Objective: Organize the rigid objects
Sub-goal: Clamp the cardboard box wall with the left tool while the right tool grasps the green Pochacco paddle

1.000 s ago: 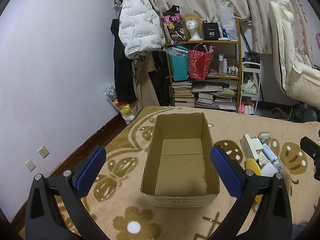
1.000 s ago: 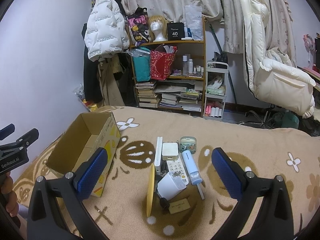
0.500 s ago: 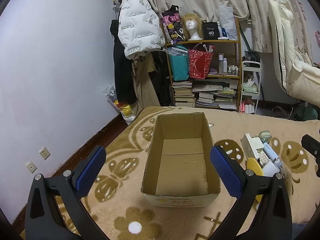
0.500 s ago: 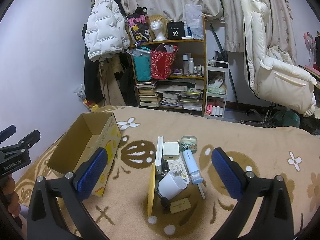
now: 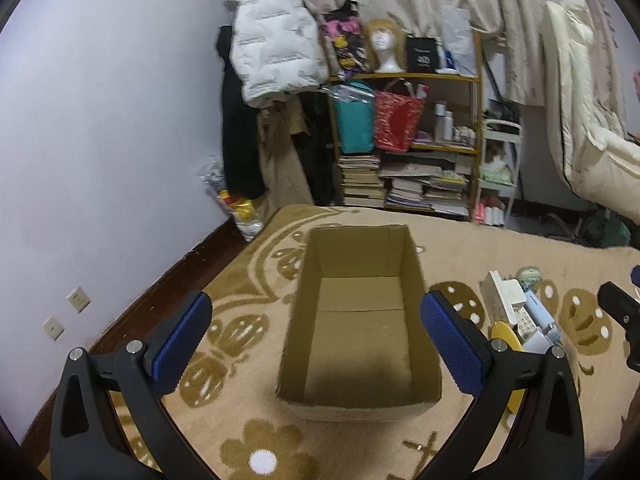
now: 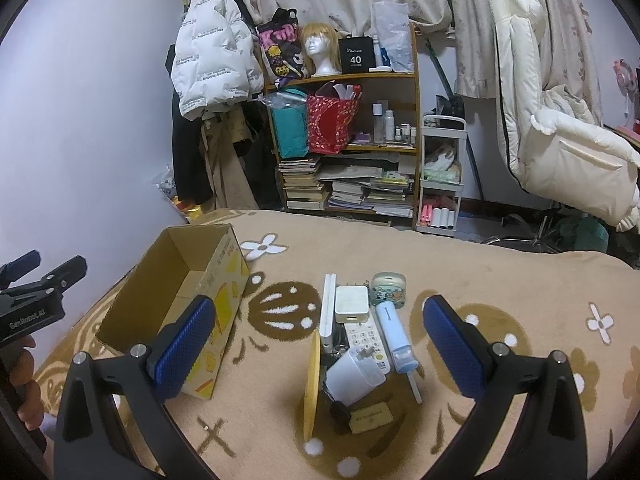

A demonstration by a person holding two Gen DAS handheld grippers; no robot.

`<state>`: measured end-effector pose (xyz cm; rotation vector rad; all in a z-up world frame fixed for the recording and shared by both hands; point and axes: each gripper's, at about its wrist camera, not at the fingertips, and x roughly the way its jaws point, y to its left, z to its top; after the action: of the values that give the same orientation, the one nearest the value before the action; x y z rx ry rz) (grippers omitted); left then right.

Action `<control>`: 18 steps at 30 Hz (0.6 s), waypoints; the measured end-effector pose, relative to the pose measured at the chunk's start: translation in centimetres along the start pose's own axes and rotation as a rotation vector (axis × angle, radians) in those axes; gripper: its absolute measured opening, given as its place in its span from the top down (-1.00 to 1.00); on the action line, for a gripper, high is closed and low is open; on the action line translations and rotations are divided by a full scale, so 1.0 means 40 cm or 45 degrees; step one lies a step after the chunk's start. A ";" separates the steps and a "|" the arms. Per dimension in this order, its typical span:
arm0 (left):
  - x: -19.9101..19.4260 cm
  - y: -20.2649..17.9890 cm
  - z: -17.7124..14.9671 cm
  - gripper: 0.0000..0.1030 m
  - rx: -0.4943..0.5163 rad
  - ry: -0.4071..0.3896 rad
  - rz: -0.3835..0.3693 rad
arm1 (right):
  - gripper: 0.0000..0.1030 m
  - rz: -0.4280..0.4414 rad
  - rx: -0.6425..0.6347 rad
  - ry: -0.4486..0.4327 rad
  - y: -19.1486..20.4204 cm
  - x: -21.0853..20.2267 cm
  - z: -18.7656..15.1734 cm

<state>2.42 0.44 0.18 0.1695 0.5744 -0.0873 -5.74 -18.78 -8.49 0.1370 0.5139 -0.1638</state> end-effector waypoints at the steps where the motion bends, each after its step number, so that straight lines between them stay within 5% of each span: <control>1: 0.008 -0.011 0.005 -1.00 0.020 0.002 0.000 | -1.00 0.001 0.000 0.005 0.001 0.005 0.002; 9: 0.073 -0.051 0.025 -1.00 0.108 0.017 0.024 | -1.00 0.019 -0.053 0.052 0.031 0.066 0.015; 18: 0.180 -0.017 0.033 -1.00 0.041 0.158 0.027 | -1.00 0.067 -0.080 0.151 0.037 0.167 0.016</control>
<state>9.05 -0.70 -2.77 0.2134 0.6951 -0.0654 0.59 -18.26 -11.13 0.0990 0.6324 -0.0880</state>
